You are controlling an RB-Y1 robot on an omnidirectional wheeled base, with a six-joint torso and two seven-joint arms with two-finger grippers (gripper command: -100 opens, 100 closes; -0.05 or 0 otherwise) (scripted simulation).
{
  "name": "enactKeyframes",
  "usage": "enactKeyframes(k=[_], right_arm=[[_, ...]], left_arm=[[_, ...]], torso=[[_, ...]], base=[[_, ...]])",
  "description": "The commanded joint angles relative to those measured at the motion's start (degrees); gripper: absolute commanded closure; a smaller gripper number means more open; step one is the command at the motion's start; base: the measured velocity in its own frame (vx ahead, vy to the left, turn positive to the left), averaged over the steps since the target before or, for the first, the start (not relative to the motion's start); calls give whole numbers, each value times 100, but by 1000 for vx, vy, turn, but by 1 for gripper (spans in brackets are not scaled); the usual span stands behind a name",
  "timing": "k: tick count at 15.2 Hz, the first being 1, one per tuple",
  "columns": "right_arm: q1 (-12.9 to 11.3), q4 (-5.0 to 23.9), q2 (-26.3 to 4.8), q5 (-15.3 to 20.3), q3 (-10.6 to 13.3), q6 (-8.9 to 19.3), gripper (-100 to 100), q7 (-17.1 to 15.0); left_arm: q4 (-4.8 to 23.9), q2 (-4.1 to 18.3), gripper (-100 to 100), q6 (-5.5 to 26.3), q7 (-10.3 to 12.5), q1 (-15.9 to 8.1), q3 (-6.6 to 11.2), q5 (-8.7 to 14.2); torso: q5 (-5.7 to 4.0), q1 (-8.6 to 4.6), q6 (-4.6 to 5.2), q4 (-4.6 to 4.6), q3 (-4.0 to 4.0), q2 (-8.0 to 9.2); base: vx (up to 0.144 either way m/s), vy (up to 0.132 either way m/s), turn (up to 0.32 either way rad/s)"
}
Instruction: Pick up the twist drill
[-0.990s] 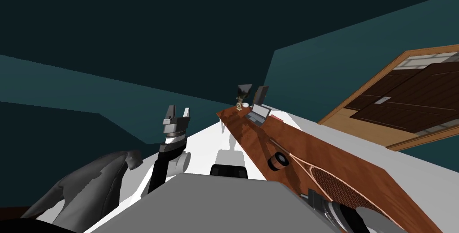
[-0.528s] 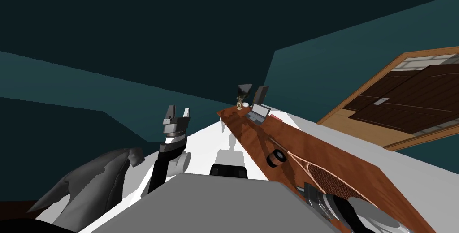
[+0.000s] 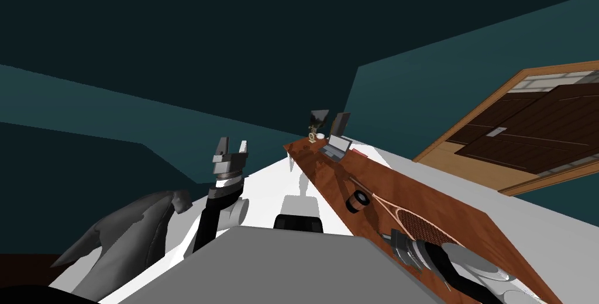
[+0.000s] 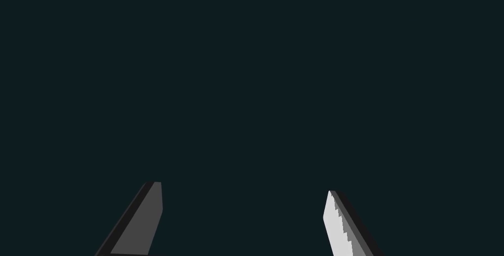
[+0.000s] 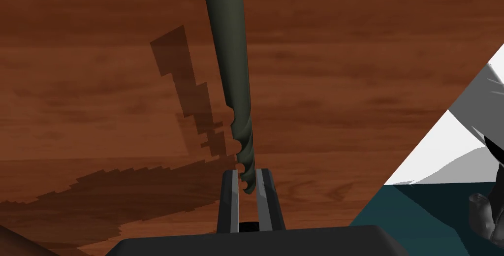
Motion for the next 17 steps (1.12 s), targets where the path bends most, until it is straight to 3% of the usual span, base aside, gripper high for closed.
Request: enactKeyframes(k=[1,2,4,5,7,8,10,11,13,14,15,16,17], right_arm=[[-70,-3,-33,-122,255,47,100,-18],[-255,7,-154,-354,403,128,100,-39],[-255,7,-154,-417,628,128,100,-39],[-441,17,-275,-644,783,208,100,-60],[-441,17,-275,-713,1001,208,100,-60],[-626,27,-396,-944,1147,289,100,-81],[-626,27,-396,-1008,1374,289,100,-81],[-812,38,-517,-1240,1518,369,100,-102],[-812,38,-517,-1304,1747,369,100,-102],[-997,48,-638,-1530,1900,450,100,-123],[-997,48,-638,-1599,2020,450,100,-123],[-997,48,-638,-1599,2120,450,100,-123],[-977,77,-612,-1545,1975,421,100,-102]], left_arm=[[0,0,0,0,0,0,0,0],[0,0,0,0,0,0,0,0],[0,0,0,0,0,0,0,0],[0,0,0,0,0,0,0,0],[0,0,0,0,0,0,0,0],[0,0,0,0,0,0,0,0],[0,0,0,0,0,0,0,0],[0,0,0,0,0,0,0,0],[0,0,0,0,0,0,0,0],[0,0,0,0,0,0,0,0],[0,0,0,0,0,0,0,0],[0,0,0,0,0,0,0,0],[0,0,0,0,0,0,0,0]], torso=[[0,0,0,0,0,0],[-3,0,2,-2,-1,-1],[0,-2,0,0,0,-1],[-2,-1,3,-2,-1,-1],[0,-3,1,0,1,2],[-3,-1,3,-2,0,1],[0,0,1,0,1,2],[-2,0,3,-2,0,1],[1,2,1,0,2,4],[-1,1,4,-2,1,2],[2,0,2,0,1,1],[2,-1,2,0,1,2],[-1,-1,4,-2,0,1]], base=[[-41,-7,10],[-46,-6,-2],[-48,-7,15],[-54,-11,-1],[-51,-6,10],[-51,2,0],[-50,-3,10],[-60,1,0],[-53,1,11],[-50,-1,2],[-55,-4,7],[-40,-7,10],[-21,-4,1]])
